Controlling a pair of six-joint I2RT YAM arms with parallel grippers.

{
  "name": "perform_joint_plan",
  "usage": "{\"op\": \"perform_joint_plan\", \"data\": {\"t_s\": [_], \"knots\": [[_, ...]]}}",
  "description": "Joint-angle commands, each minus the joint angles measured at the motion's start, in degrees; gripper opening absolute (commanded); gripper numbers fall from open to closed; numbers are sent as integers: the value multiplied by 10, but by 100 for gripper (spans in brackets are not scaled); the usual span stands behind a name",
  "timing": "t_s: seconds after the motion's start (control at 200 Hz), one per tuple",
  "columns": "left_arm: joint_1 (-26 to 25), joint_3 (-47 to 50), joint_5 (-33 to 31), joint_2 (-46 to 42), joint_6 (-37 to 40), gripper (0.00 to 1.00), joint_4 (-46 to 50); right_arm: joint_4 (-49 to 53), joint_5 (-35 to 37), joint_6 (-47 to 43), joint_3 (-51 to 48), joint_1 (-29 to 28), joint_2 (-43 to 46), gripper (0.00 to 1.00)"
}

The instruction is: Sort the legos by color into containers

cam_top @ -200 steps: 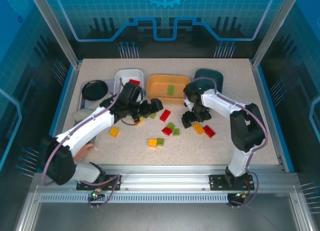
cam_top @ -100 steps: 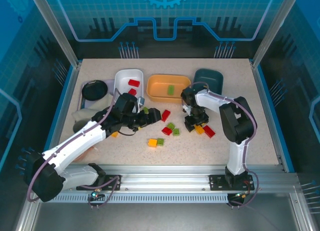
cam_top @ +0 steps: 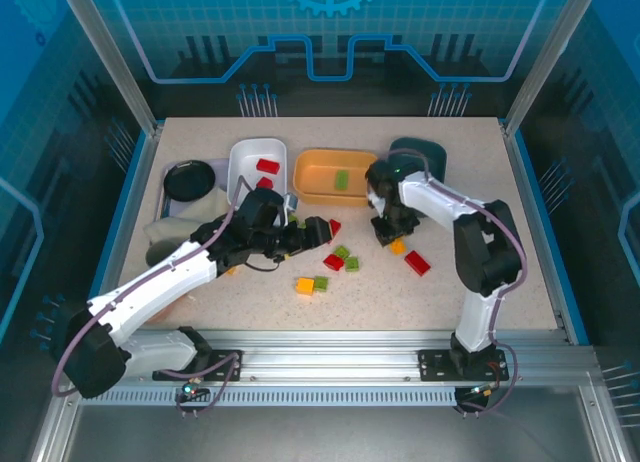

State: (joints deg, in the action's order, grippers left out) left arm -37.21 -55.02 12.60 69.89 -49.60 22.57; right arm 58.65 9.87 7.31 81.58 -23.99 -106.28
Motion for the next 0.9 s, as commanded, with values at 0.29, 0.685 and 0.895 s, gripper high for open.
{"op": "perform_joint_plan", "data": {"t_s": [0.29,0.685,0.895], "knots": [[11,-199,-22,170,10,96,-31,44,19,106,307,175,-151,24],[34,-217,-44,190,2,96,20,126,9,160,526,209,-359,54],[38,-203,-80,178,1,96,100,91,-23,144,532,183,-293,66]]}}
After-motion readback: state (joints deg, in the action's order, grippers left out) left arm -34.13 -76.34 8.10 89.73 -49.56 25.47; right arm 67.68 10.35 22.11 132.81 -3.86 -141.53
